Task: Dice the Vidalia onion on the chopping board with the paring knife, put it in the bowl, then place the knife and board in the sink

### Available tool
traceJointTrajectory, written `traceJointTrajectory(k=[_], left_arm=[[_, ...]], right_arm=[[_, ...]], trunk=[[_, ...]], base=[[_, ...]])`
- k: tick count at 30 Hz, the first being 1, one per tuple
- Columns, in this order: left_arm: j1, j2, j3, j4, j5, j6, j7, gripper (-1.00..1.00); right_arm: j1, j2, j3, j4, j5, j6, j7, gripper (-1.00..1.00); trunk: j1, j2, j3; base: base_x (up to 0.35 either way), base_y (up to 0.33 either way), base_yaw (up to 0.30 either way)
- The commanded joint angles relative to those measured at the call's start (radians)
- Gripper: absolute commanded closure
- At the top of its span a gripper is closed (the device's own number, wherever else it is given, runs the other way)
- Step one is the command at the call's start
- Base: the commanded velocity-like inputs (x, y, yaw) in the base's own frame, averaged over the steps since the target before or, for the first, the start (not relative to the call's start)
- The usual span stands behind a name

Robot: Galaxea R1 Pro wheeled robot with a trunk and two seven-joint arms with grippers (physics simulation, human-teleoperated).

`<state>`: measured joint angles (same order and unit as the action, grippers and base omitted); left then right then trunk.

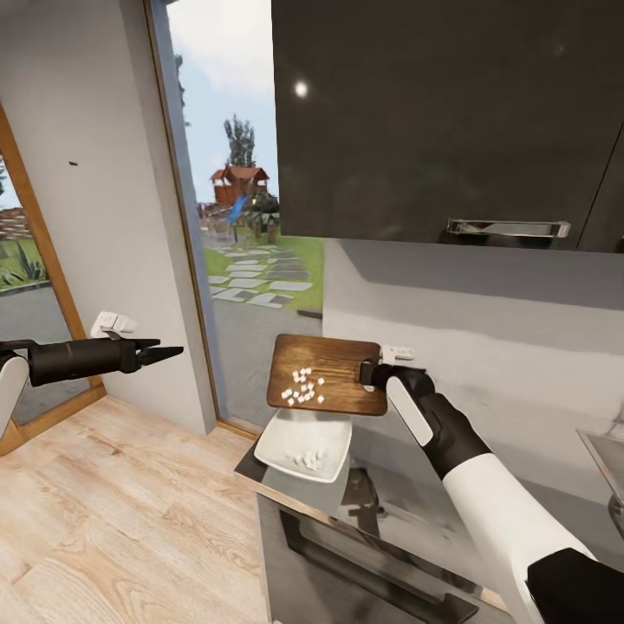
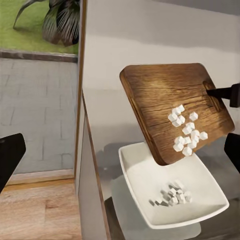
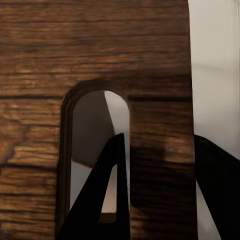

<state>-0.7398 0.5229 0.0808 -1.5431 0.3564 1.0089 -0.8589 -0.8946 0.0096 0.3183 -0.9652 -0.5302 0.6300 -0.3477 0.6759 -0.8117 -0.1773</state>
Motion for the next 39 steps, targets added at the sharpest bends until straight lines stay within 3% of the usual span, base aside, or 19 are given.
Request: traceJointTrajectory(k=[1, 11, 19, 39], left_arm=[[-0.001, 0.000, 0.001, 0.000, -0.002, 0.004, -0.005, -1.00], [-0.001, 0.000, 0.001, 0.000, -0.002, 0.003, -0.005, -1.00], [-0.001, 0.000, 0.001, 0.000, -0.002, 0.003, -0.005, -1.00], [-0.001, 0.000, 0.000, 0.000, -0.002, 0.003, -0.005, -1.00]], right_arm=[[-0.001, 0.000, 0.002, 0.002, -0.012, -0.008, -0.009, 1.00], [-0.001, -0.002, 0.003, 0.025, -0.011, -0.032, -0.008, 1.00], [-0.001, -0.003, 0.003, 0.067, 0.058, -0.108, -0.008, 1.00], [-0.001, -0.003, 0.003, 0.083, 0.061, -0.145, -0.008, 1.00]], trunk=[[0.000, -0.001, -0.002], [0.000, -0.001, -0.002], [0.000, -0.001, -0.002], [0.000, -0.001, -0.002]], base=[[0.000, 0.000, 0.000], [0.000, 0.000, 0.000], [0.000, 0.000, 0.000], [0.000, 0.000, 0.000]])
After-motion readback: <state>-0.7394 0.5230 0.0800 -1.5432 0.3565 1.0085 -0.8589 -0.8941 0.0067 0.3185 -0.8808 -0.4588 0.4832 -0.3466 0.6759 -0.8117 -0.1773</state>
